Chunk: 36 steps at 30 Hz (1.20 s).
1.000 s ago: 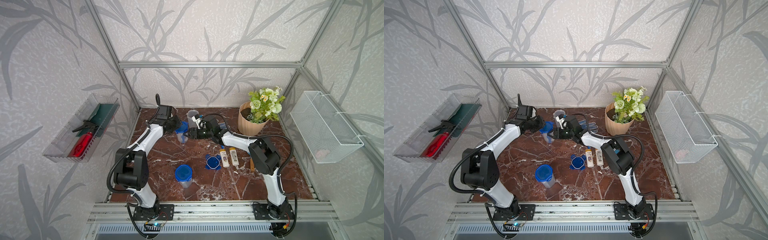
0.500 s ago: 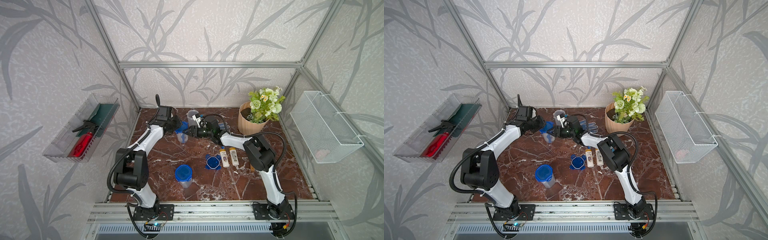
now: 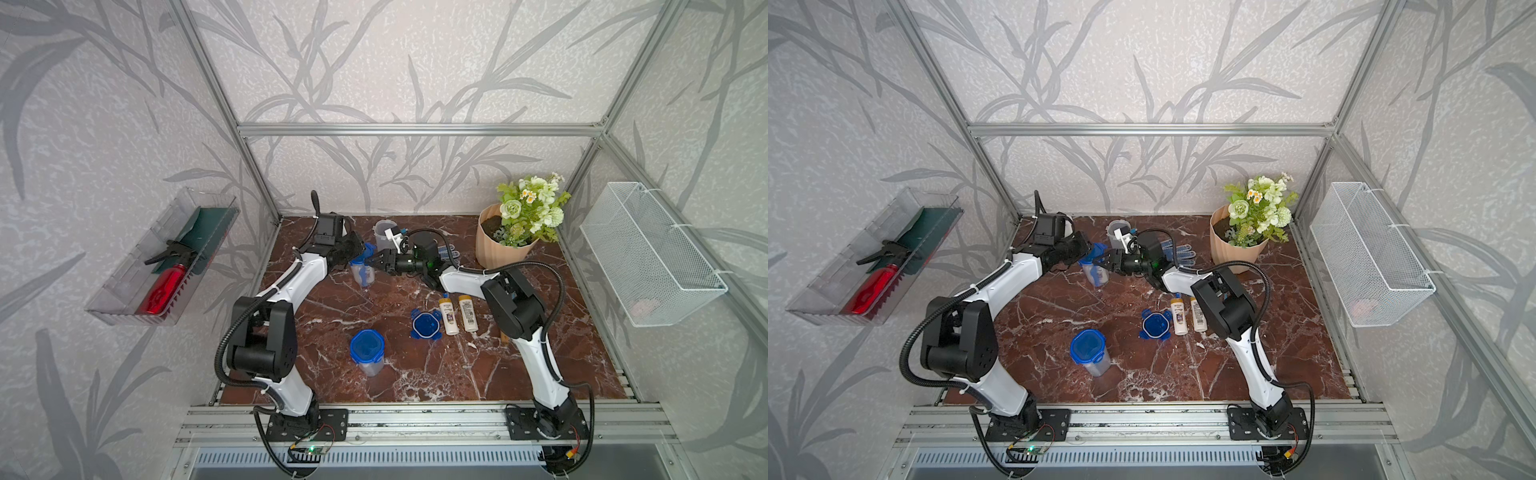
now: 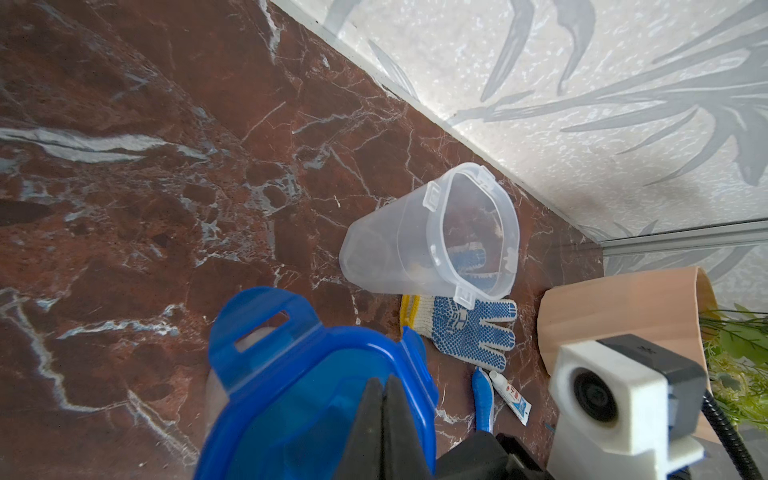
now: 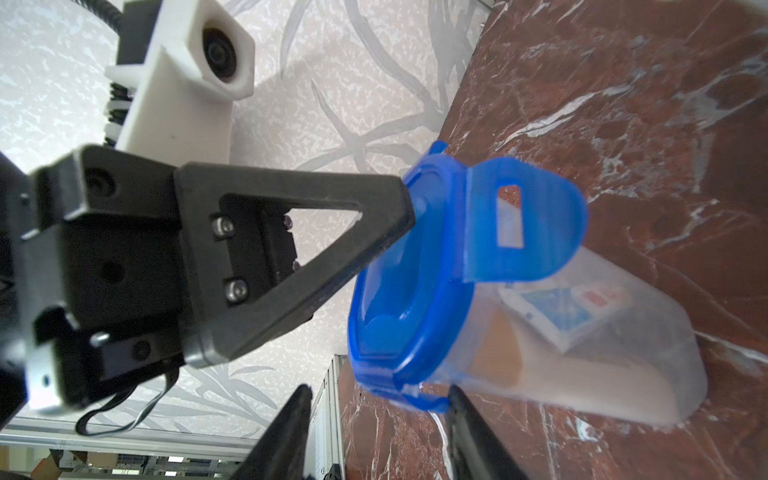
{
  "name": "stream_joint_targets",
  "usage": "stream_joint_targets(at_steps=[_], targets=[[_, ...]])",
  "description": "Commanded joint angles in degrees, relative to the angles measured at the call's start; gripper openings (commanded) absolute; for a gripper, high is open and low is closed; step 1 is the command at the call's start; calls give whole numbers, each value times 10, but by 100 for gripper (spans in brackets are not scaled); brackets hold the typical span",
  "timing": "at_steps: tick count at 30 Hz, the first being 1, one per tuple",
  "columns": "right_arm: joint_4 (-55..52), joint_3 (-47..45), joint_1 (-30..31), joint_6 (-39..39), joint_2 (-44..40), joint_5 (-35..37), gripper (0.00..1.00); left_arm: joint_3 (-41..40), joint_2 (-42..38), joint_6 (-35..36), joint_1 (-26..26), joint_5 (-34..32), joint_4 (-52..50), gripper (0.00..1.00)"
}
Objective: Take out toiletry kits
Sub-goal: Unfasten the latch on the container.
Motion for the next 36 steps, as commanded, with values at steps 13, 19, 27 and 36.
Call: stream_joint_targets(at_steps=[13,19,27,36], targets=[[128,-14,-1,41,0,-14,48,-133,-17,-21,-11,-41,-101,0],[137,-11,5,41,2,-20,46,-169,-12,-33,-12,-44,-73,0],[169,-23,6,44,-8,-27,43,-198,9,-44,-12,-33,-51,0],[200,-27,6,57,-15,-35,36,-240,16,-49,-12,-39,-33,0]])
